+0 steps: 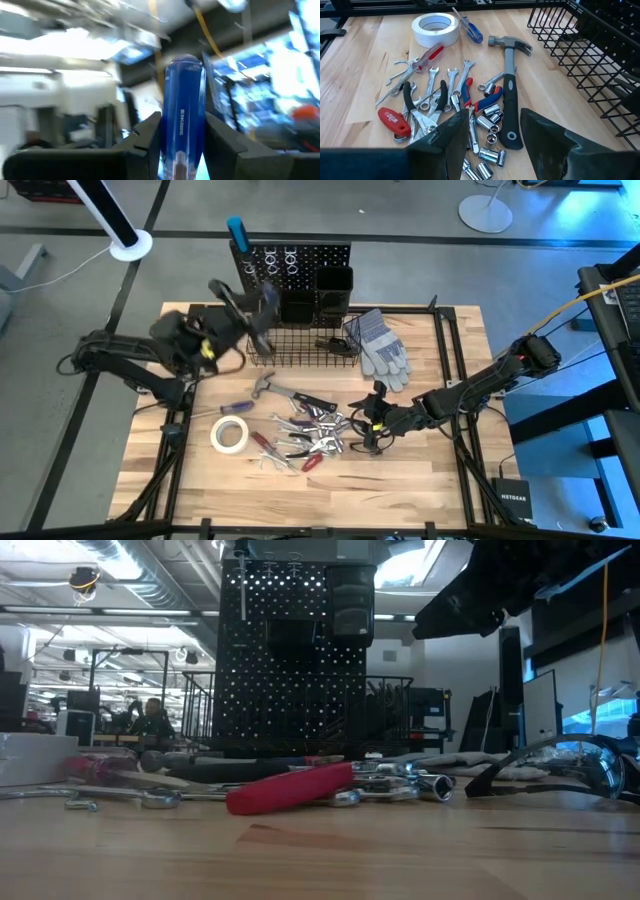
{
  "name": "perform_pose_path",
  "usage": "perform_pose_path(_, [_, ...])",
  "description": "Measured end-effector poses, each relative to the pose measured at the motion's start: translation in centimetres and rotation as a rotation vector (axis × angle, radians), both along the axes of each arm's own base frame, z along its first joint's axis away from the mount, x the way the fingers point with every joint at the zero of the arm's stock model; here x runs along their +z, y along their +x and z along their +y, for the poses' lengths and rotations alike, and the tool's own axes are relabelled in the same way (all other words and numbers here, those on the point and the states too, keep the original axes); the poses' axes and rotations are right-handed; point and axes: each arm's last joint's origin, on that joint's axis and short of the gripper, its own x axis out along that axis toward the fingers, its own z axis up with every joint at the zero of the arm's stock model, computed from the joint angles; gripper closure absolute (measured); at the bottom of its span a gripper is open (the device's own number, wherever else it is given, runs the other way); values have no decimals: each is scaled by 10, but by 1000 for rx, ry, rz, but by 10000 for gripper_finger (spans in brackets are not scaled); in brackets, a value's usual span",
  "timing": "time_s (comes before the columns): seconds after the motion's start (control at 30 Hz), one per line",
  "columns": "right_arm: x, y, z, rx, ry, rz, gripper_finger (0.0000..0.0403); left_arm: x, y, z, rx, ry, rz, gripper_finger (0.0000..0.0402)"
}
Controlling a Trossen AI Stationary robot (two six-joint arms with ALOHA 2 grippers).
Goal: Hang tools onto peg board
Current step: Hang the transparent blue screwdriver on the peg board
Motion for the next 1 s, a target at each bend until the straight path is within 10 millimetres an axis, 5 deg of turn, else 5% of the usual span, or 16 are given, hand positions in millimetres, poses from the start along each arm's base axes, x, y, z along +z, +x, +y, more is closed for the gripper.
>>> perform_pose_path(0.27, [0, 0, 0, 0, -2, 1, 219, 19, -6, 47, 153, -57, -134, 298])
perform_pose_path(0.6, [0, 0, 0, 1, -6, 4, 219, 39, 20, 86, 271, -83, -141, 297])
perform_pose_path(1.0, [-1, -1, 0, 4, -7, 12, 219, 26, 28, 112, 416, -167, -33, 298])
